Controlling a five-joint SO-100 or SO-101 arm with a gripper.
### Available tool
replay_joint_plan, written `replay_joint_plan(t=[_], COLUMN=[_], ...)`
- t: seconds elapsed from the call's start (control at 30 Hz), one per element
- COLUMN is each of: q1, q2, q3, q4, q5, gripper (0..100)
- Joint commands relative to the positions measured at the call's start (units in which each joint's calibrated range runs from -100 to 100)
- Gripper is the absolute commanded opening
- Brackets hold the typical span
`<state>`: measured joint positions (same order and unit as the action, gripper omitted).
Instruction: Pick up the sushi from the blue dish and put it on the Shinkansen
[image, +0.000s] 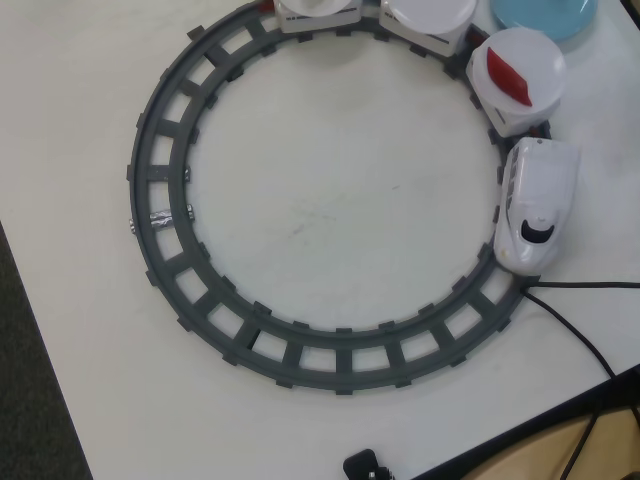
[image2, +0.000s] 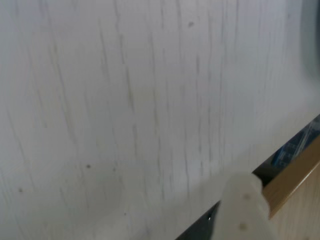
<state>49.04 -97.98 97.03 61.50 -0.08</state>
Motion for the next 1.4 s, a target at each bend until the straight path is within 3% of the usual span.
replay_joint_plan(t=[0.0,0.1,0.23,0.37,0.67,0.93,1.37], q1=[-0.4,-0.1,-0.2,1.7,8.6,4.6,5.0], q2=[-0.5,0.2,3.7,12.6,44.9,70.2,106.9], q3=[-2.4,-3.0,-4.6,-10.6,-54.1,-82.8,-114.1], q4=[0.2,0.4,0.1,-2.5,0.8,4.0,8.8], q5=[-0.2,0.2,8.5,9.8,10.0,10.3,22.0], gripper=[25,25,25,25,25,25,25])
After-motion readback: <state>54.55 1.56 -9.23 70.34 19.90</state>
